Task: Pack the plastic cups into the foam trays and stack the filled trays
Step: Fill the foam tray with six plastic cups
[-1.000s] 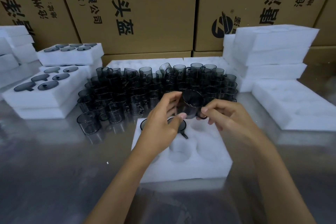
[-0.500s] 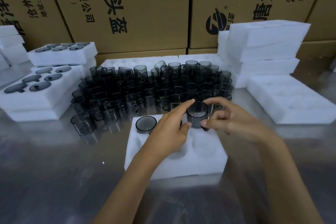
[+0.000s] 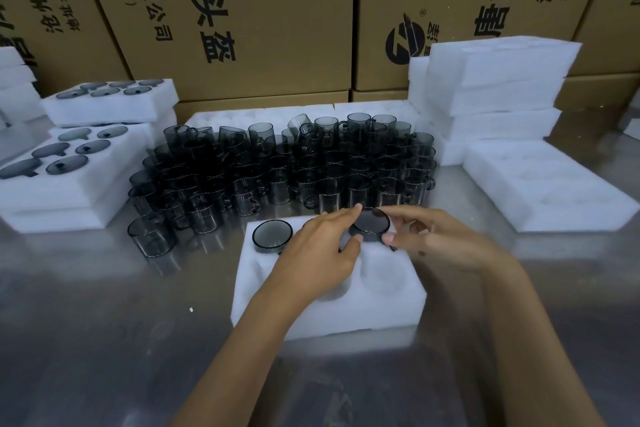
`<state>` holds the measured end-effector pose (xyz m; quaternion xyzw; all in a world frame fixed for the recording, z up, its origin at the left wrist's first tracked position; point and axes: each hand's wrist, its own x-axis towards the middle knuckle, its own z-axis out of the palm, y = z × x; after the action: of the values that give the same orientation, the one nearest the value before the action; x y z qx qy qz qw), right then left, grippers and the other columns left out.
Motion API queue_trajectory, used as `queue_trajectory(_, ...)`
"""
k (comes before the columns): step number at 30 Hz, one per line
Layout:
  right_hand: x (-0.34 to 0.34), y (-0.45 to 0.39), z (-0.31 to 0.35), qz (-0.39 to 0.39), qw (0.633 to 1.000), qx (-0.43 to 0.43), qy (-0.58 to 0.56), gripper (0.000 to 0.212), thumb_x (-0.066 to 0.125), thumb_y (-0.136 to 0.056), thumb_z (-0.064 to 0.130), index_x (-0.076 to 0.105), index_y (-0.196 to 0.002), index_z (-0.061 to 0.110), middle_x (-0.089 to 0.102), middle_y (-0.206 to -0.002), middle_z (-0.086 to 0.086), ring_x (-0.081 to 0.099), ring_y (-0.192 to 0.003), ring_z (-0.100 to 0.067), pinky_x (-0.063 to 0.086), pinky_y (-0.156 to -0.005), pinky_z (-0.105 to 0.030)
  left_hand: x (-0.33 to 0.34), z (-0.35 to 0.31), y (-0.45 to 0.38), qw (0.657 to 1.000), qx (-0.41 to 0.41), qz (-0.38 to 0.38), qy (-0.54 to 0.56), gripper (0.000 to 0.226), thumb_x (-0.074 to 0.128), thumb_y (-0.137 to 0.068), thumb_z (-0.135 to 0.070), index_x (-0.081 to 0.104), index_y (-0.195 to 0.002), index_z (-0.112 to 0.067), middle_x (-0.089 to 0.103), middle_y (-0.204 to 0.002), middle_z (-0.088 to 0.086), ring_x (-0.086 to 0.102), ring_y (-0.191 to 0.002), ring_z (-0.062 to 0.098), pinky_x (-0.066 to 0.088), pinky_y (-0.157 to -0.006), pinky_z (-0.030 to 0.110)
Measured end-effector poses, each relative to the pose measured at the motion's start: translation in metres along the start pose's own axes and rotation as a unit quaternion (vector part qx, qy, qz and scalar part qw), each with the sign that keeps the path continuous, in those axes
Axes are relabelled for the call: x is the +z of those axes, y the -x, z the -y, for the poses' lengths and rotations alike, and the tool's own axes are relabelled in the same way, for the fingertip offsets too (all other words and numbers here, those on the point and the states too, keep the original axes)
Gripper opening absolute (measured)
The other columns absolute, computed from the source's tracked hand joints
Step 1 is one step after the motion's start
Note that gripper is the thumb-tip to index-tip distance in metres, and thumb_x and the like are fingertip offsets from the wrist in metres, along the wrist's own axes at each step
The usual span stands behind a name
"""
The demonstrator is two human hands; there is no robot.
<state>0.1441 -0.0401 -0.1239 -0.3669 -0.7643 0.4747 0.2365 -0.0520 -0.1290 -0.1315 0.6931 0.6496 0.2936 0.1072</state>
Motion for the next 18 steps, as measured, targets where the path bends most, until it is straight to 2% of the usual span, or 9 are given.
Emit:
queue_trajectory(2,0.000,-0.001,-0.002,0.000,0.999,0.010,-0.038,0.036,0.080,-0.082,0.024,0.071,-0.110,0.044,0.059,-0.088,0.008,0.059,-0.081,-0.010,0.041,-0.060,-0.011,0.001,-0.001,0.001,1.000,0.010,0.004,-0.009,0.051,0.049,-0.102,-0.027,0.037,-0.152,-0.026,0.041,-0.154,-0.011,0.027,-0.145,0.004,0.015,-0.111,0.012)
queue_trajectory(4,0.002,-0.004,-0.005,-0.011,0.997,0.016,-0.077,0.035,0.079,-0.082,0.029,0.072,-0.114,0.040,0.060,-0.092,0.008,0.058,-0.084,-0.006,0.043,-0.061,-0.011,0.001,-0.001,0.001,1.000,0.017,0.007,-0.025,0.049,0.045,-0.104,-0.028,0.037,-0.152,-0.023,0.039,-0.156,-0.009,0.019,-0.148,0.004,0.005,-0.116,0.015)
queue_trajectory(6,0.004,-0.007,-0.010,-0.029,0.995,0.008,-0.096,0.032,0.075,-0.086,0.024,0.073,-0.114,0.039,0.057,-0.089,0.011,0.054,-0.078,-0.003,0.044,-0.062,-0.011,0.001,0.000,0.000,0.999,0.013,0.015,-0.046,0.048,0.039,-0.105,-0.030,0.037,-0.152,-0.022,0.033,-0.159,-0.010,0.012,-0.151,0.006,0.002,-0.120,0.023)
queue_trajectory(9,0.008,-0.008,-0.015,-0.013,0.993,0.009,-0.113,0.032,0.073,-0.089,0.014,0.074,-0.112,0.037,0.055,-0.079,0.015,0.054,-0.073,-0.005,0.045,-0.063,-0.013,0.002,0.003,-0.001,0.995,-0.006,0.035,-0.093,0.047,0.034,-0.106,-0.035,0.036,-0.152,-0.025,0.025,-0.161,-0.013,0.005,-0.152,0.007,0.000,-0.122,0.031)
queue_trajectory(12,0.009,-0.010,-0.017,-0.022,0.989,0.026,-0.143,0.036,0.072,-0.089,0.013,0.072,-0.114,0.038,0.063,-0.090,0.008,0.063,-0.087,-0.010,0.051,-0.073,-0.023,0.003,0.004,-0.002,0.991,-0.010,0.041,-0.126,0.048,0.032,-0.106,-0.037,0.034,-0.153,-0.027,0.024,-0.162,-0.014,0.010,-0.152,0.008,0.002,-0.122,0.033)
queue_trajectory(15,0.015,-0.012,-0.020,-0.026,0.979,0.039,-0.199,0.042,0.070,-0.090,0.009,0.067,-0.122,0.036,0.070,-0.118,0.003,0.067,-0.110,-0.018,0.053,-0.096,-0.036,0.003,0.003,0.000,0.992,0.000,0.021,-0.123,0.047,0.036,-0.106,-0.037,0.038,-0.151,-0.027,0.030,-0.160,-0.013,0.019,-0.149,0.008,0.006,-0.122,0.032)
queue_trajectory(17,0.018,-0.011,-0.022,-0.013,0.969,0.043,-0.245,0.041,0.067,-0.090,0.005,0.069,-0.122,0.031,0.070,-0.122,0.000,0.066,-0.116,-0.023,0.049,-0.104,-0.043,0.001,0.004,-0.002,0.998,-0.003,0.007,-0.062,0.043,0.042,-0.104,-0.033,0.046,-0.147,-0.025,0.039,-0.156,-0.011,0.029,-0.145,0.007,0.015,-0.121,0.028)
queue_trajectory(18,0.019,-0.011,-0.022,-0.011,0.965,0.044,-0.260,0.041,0.066,-0.089,0.003,0.069,-0.121,0.029,0.070,-0.122,-0.003,0.065,-0.117,-0.026,0.047,-0.107,-0.047,-0.003,0.004,-0.003,1.000,-0.020,-0.003,-0.004,0.040,0.046,-0.103,-0.029,0.052,-0.143,-0.024,0.045,-0.152,-0.011,0.037,-0.140,0.006,0.022,-0.116,0.019)
